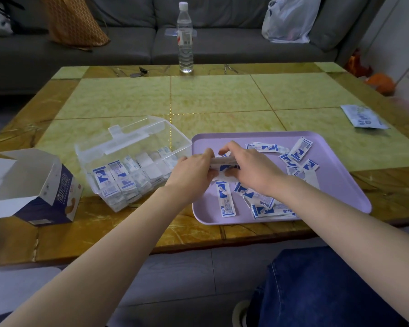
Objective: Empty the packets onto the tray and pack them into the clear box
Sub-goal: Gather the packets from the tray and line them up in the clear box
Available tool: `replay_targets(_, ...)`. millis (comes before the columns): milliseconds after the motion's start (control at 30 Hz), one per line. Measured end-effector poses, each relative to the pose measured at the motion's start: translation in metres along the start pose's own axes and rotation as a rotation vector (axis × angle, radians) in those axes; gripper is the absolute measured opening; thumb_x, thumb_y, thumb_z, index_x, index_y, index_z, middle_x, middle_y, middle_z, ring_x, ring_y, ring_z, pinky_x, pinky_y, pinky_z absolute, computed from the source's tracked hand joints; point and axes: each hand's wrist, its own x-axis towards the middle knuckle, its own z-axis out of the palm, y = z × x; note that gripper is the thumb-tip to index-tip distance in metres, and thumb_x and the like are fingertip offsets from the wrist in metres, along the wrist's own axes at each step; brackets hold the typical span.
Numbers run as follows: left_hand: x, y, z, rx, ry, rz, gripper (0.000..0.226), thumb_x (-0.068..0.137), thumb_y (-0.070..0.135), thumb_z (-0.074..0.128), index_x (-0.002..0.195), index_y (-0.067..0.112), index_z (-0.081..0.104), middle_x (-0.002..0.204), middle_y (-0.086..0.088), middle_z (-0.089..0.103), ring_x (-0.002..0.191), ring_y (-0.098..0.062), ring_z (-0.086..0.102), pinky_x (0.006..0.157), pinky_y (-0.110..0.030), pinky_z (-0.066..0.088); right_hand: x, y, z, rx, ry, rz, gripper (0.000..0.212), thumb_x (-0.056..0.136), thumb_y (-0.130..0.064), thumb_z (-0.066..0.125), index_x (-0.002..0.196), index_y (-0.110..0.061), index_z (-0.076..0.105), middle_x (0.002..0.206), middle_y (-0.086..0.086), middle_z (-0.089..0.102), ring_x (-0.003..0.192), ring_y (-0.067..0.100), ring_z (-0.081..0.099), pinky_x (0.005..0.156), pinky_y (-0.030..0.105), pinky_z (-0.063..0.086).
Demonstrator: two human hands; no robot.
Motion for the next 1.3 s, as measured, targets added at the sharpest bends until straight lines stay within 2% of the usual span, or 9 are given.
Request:
replay_targets(133,-0.002,-0.001,-0.002,0.096,-0.081,0.033,0.017,0.097,0.025,0.044,0.107,0.011,0.046,0.107,-0.007,0.058,0.099,-0.028,0.054,0.074,-0.03,0.029,-0.001,-0.001,0.006,0.031,-0.013,0.007,0.038,0.087,-0.015,0.062,0.12,-0.019,0.044,0.109,0.003,0.064,0.087,0.025,0.058,0.072,0.034,0.045)
replay_targets(367,-0.005,0.001,0.02,0.253,-0.263,0.031,0.032,0.099,0.028,0.037,0.122,0.008,0.044,0.125,-0.012,0.047,0.118,-0.03,0.043,0.096,-0.038,0.033,-0.006,0.01,0.025,-0.128,-0.199,0.073,0.043,0.091,-0.013,0.055,0.131,-0.013,0.042,0.133,0.006,0.041,0.122,0.026,0.044,0.096,0.04,0.041)
replay_targets(467,-0.005,0.004,0.024,0.303,-0.26,0.027,0.034,0.099,0.03,0.036,0.125,0.009,0.041,0.129,-0.012,0.045,0.121,-0.03,0.041,0.1,-0.04,0.031,-0.007,0.017,0.032,-0.127,-0.227,0.086,0.037,0.091,-0.006,0.05,0.127,-0.009,0.045,0.128,0.009,0.043,0.121,0.025,0.042,0.096,0.04,0.041)
replay_targets(633,-0.004,0.002,0.027,0.309,-0.209,0.065,0.03,0.1,0.028,0.035,0.125,0.011,0.04,0.128,-0.008,0.048,0.12,-0.026,0.045,0.099,-0.039,0.031,-0.012,0.015,0.034,0.156,-0.035,0.093,0.046,0.085,0.012,0.046,0.125,-0.011,0.048,0.129,0.006,0.052,0.12,0.017,0.05,0.097,0.026,0.041)
replay_targets(767,-0.005,0.002,0.024,0.179,-0.144,0.048,0.032,0.097,0.024,0.043,0.124,0.008,0.034,0.123,-0.009,0.054,0.108,-0.03,0.055,0.083,-0.032,0.034,-0.017,0.01,0.035,0.168,-0.019,0.02,0.044,0.086,0.011,0.044,0.124,-0.01,0.049,0.128,0.006,0.051,0.118,0.019,0.05,0.092,0.022,0.038)
replay_targets(867,-0.005,0.002,0.021,0.136,-0.132,0.044,0.026,0.097,0.022,0.043,0.118,0.008,0.037,0.118,-0.009,0.055,0.102,-0.03,0.056,0.072,-0.029,0.03,-0.018,0.007,0.038,0.179,-0.006,0.015,0.04,0.088,0.004,0.049,0.125,-0.012,0.047,0.128,0.005,0.05,0.115,0.02,0.05,0.092,0.031,0.043)
replay_targets(1000,-0.003,-0.002,0.025,0.166,-0.149,0.071,0.023,0.099,0.024,0.038,0.117,0.01,0.042,0.121,-0.008,0.052,0.109,-0.026,0.051,0.085,-0.032,0.034,-0.019,0.006,0.039,0.124,0.047,0.026,0.032,0.092,-0.008,0.052,0.123,-0.013,0.049,0.125,0.003,0.051,0.115,0.019,0.05,0.09,0.036,0.044)
replay_targets(1133,-0.005,-0.002,0.035,0.257,-0.158,0.079,0.025,0.098,0.025,0.038,0.119,0.01,0.042,0.124,-0.008,0.048,0.115,-0.026,0.044,0.095,-0.033,0.032,-0.018,0.012,0.041,-0.115,-0.085,0.037,0.017,0.095,-0.012,0.046,0.11,-0.009,0.055,0.117,0.006,0.05,0.112,0.023,0.046,0.087,0.035,0.043)
replay_targets(1300,-0.013,-0.005,0.039,0.39,-0.094,0.012,0.024,0.093,0.015,0.037,0.116,0.008,0.039,0.124,-0.012,0.041,0.113,-0.03,0.036,0.095,-0.034,0.027,-0.019,0.017,0.045,-0.009,-0.02,0.067,0.027,0.094,-0.005,0.042,0.116,-0.009,0.057,0.12,0.006,0.052,0.117,0.022,0.043,0.095,0.034,0.039)
